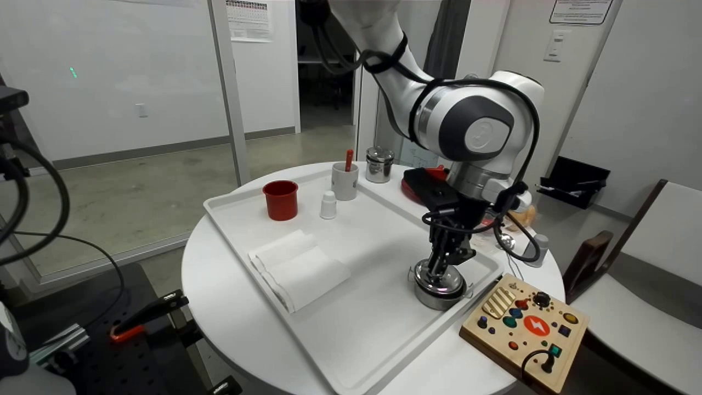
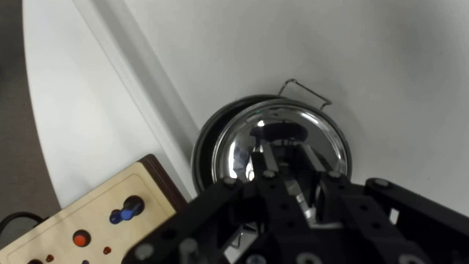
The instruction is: Put the silver lid on the silver pot
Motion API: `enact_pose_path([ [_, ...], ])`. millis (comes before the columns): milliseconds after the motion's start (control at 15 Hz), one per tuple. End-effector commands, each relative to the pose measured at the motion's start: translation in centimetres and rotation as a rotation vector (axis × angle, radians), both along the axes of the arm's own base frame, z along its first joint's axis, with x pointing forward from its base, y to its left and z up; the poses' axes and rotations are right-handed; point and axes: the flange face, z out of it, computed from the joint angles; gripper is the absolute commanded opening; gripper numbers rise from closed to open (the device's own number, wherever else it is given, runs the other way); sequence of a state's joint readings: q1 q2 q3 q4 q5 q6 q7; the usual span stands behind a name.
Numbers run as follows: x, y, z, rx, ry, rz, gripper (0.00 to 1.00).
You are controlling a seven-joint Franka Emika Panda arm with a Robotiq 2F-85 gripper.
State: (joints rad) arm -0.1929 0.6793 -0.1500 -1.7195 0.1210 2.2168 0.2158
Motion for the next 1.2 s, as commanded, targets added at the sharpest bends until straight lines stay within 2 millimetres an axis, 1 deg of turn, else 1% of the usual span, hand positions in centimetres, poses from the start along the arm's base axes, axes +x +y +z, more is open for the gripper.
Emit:
enact_pose_path([
  [0, 0.3, -1.0, -0.9, -0.003, 0.006, -0.027, 0.10],
  [267, 0.0, -1.4, -1.2, 0.006, 0.011, -0.037, 0.10],
  [600, -0.4, -1.2, -1.8, 0.010, 0.023, -0.034, 0.10],
  [1133, -1.0, -1.0, -1.7, 0.019, 0.026, -0.032, 0.10],
])
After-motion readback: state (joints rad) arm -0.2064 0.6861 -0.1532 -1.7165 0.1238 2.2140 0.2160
